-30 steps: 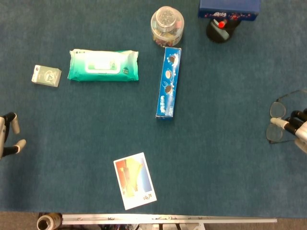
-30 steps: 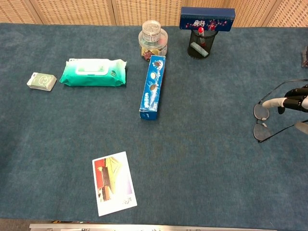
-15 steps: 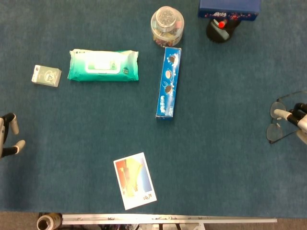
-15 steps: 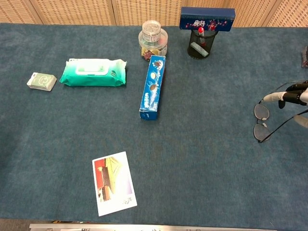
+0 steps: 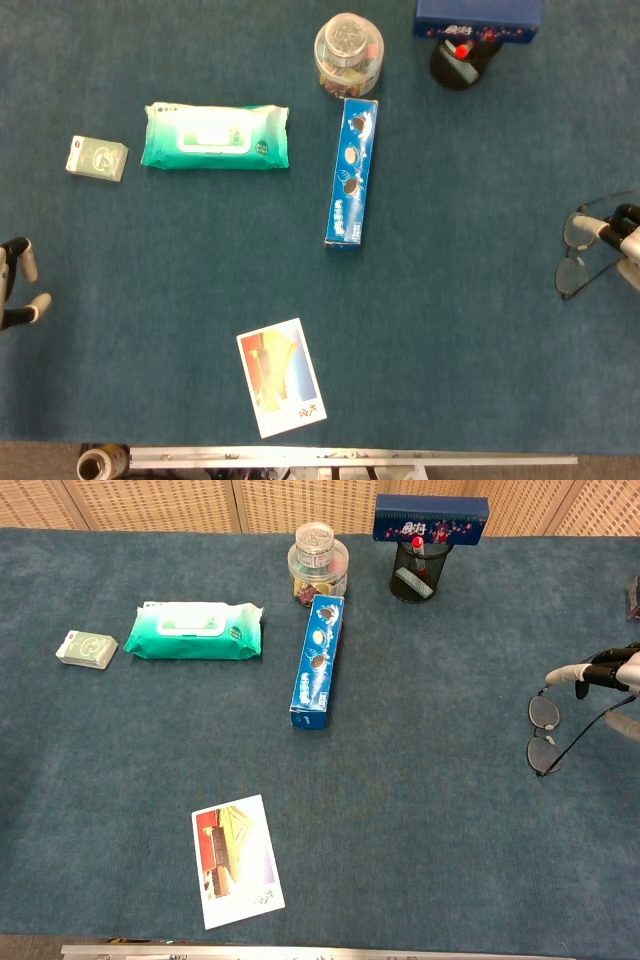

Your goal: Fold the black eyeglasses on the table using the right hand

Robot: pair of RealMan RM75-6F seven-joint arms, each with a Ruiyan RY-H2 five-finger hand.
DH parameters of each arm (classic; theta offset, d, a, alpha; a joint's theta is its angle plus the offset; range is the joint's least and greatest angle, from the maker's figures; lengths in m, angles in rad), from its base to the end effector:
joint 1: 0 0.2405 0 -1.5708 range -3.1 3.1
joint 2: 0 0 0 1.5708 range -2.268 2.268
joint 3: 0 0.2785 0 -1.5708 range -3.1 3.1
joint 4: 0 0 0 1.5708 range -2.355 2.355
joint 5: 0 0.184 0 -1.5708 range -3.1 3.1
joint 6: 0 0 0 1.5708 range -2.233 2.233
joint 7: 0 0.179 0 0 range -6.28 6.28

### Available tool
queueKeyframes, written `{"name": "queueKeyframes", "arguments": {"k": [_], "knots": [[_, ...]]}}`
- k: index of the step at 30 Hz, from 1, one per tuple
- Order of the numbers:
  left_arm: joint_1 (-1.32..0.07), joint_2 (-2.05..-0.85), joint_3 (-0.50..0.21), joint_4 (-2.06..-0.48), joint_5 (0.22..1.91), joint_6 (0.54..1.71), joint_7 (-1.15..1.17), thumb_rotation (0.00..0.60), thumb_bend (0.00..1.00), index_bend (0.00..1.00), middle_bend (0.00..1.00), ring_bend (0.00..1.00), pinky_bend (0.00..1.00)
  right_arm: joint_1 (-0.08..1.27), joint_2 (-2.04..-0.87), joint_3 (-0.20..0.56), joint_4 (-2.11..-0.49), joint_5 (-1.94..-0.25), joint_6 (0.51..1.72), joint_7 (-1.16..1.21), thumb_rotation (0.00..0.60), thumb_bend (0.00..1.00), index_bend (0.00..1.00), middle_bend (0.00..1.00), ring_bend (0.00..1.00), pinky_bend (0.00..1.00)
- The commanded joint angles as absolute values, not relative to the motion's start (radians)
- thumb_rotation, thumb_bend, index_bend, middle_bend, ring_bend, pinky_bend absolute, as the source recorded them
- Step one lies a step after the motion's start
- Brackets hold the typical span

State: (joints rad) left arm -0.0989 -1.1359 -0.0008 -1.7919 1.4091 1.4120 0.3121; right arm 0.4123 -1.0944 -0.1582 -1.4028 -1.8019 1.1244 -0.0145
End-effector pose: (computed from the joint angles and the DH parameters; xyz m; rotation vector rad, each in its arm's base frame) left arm -0.3065 0.2059 0.1565 -1.4678 -0.9393 -0.7092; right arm -0.3069 -0.2583 0.1180 2.1611 -0.6545 0.5661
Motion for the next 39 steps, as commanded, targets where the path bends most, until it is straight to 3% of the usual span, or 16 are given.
{"name": "queueKeyframes", "arguments": {"k": [1,14,39], "knots": [[-0.098,-1.136,0.000,-1.791,1.409,1.412,0.311,0.600,0.05,0.62,0.85,1.00,0.98,0.414,-1.102,-0.156,-1.394,-1.797,1.123,-0.011,0.600,0.48,0.18,0.38,0.26,0.37],[-0.090,-1.141,0.004,-1.778,1.405,1.415,0.297,0.600,0.05,0.62,0.84,1.00,0.98,0.425,-1.136,-0.154,-1.354,-1.786,1.114,0.011,0.600,0.47,0.18,0.38,0.27,0.37],[-0.090,-1.139,0.000,-1.788,1.414,1.421,0.302,0.600,0.05,0.62,0.84,1.00,0.98,0.424,-1.085,-0.151,-1.440,-1.809,1.170,-0.018,0.600,0.48,0.18,0.38,0.26,0.37]]}}
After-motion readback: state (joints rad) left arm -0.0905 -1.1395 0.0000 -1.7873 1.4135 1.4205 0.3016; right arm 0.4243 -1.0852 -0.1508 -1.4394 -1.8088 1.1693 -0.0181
